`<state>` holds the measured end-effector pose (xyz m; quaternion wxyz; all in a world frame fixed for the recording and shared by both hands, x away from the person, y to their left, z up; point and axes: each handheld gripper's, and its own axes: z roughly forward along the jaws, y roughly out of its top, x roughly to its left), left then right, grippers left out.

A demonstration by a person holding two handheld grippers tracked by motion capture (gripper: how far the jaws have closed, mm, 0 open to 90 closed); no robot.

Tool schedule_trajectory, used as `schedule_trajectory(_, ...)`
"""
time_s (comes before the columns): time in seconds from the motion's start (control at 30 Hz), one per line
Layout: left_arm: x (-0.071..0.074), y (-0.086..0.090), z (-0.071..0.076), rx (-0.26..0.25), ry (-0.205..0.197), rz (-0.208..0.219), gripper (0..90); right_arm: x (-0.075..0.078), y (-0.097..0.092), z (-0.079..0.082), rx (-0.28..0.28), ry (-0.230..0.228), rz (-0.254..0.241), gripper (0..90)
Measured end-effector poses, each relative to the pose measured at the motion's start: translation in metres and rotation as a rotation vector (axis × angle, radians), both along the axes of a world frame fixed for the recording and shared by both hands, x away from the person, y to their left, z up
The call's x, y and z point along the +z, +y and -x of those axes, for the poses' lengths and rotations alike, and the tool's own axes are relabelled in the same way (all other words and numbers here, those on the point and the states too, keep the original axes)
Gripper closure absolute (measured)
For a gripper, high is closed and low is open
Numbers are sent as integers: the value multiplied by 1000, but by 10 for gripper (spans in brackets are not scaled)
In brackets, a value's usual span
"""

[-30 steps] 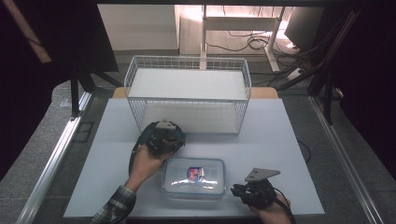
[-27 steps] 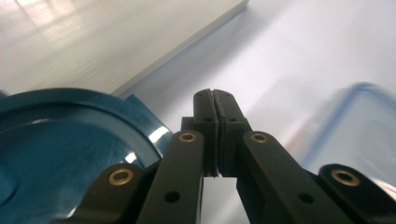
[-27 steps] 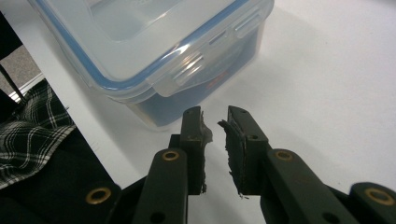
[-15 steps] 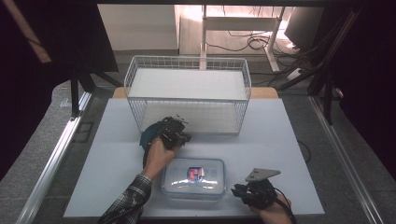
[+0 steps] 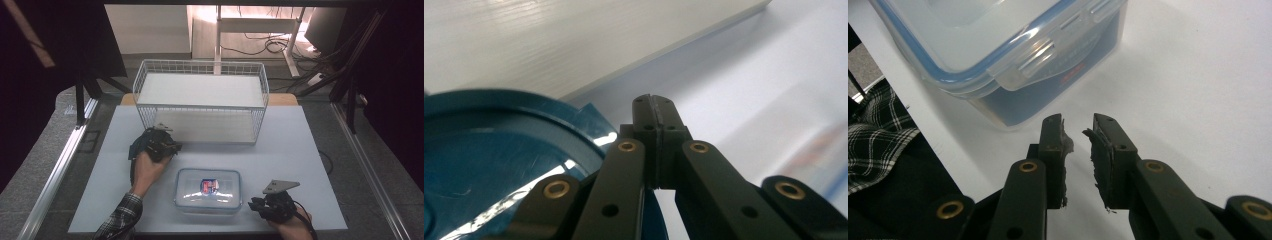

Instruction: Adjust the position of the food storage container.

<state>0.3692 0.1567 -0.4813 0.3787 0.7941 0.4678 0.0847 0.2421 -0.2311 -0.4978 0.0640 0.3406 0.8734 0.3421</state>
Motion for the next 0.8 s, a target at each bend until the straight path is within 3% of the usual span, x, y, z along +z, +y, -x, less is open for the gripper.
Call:
schedule_trajectory(0.03,1,8,5,11,-18,29,900,0,0,0,0,0,0,745)
schedule_trajectory(0.07,1,8,5,11,-18,29,900,0,0,0,0,0,0,745)
schedule_trajectory(0.1,3,14,10,64,-48,-2,900,0,0,0,0,-1,1,746)
schedule_trajectory(0.13,4,18,12,113,-76,-65,900,-1,0,-1,0,0,1,745)
schedule_trajectory(0.17,3,39,13,124,-26,23,900,-1,1,-1,3,3,1,746)
schedule_trajectory(0.23,2,43,14,119,-25,31,900,-3,3,-3,7,11,2,745)
schedule_trajectory(0.27,2,42,13,93,-31,33,900,-3,4,-5,8,14,5,745)
schedule_trajectory(0.47,5,25,-14,100,-21,26,900,-4,9,-8,10,8,14,743)
schedule_trajectory(0.5,4,15,-27,101,-4,5,900,-4,9,-8,11,8,15,742)
schedule_trajectory(0.53,4,15,-27,101,-4,5,900,-4,9,-8,11,8,15,742)
schedule_trajectory(0.57,1,6,-38,96,16,-48,900,-5,7,-9,10,11,11,742)
schedule_trajectory(0.6,1,6,-38,96,16,-48,900,-5,6,-9,6,12,10,741)
schedule_trajectory(0.63,1,1,-46,92,26,-128,900,-4,5,-9,7,12,9,741)
schedule_trajectory(0.73,0,-1,-49,93,40,-140,900,-4,4,-8,3,8,8,741)
schedule_trajectory(0.8,1,-2,-45,81,19,-184,900,-3,4,-7,7,3,10,740)
